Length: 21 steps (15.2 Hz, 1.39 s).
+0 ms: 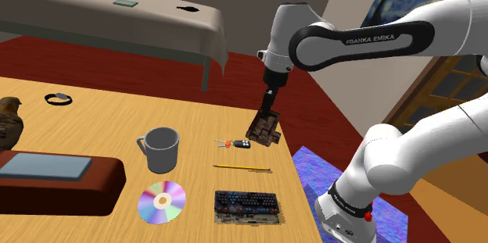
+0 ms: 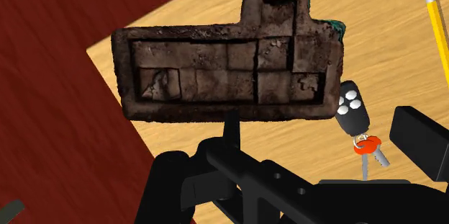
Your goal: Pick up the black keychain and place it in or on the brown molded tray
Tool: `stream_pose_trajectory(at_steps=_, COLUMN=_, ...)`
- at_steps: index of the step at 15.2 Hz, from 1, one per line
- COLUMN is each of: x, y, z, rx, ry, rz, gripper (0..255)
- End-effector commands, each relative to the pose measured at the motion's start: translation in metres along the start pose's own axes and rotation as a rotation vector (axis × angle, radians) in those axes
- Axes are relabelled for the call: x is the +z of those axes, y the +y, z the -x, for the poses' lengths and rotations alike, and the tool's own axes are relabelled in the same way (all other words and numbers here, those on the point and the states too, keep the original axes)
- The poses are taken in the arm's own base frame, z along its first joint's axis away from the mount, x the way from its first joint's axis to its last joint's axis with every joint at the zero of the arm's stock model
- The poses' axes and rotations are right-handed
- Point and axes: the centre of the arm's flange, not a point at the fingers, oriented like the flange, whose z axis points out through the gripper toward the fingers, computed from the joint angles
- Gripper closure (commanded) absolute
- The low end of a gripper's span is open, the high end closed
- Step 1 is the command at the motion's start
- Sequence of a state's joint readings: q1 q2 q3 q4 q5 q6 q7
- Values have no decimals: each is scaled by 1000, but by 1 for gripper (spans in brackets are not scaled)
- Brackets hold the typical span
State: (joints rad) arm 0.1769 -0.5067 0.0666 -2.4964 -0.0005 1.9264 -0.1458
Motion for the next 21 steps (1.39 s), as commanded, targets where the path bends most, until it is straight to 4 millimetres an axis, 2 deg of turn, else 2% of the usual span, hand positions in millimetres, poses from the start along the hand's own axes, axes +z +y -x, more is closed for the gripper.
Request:
stream_pose_trajectory(at_steps=1, x=18, y=-16, z=-15, rx=-38, ry=6, rz=-2, gripper=0)
stream_pose_trajectory(at_steps=9, x=79, y=-76, z=-69, rx=-185, ry=23, rz=-8, gripper=0)
stream_pose_trajectory(at_steps=16, x=116, y=-76, z=-70, rx=-185, ry=23, rz=-8, gripper=0)
stream_pose_trajectory(at_steps=21, x=119, y=-76, z=-70, rx=-185, ry=23, rz=-8, gripper=0)
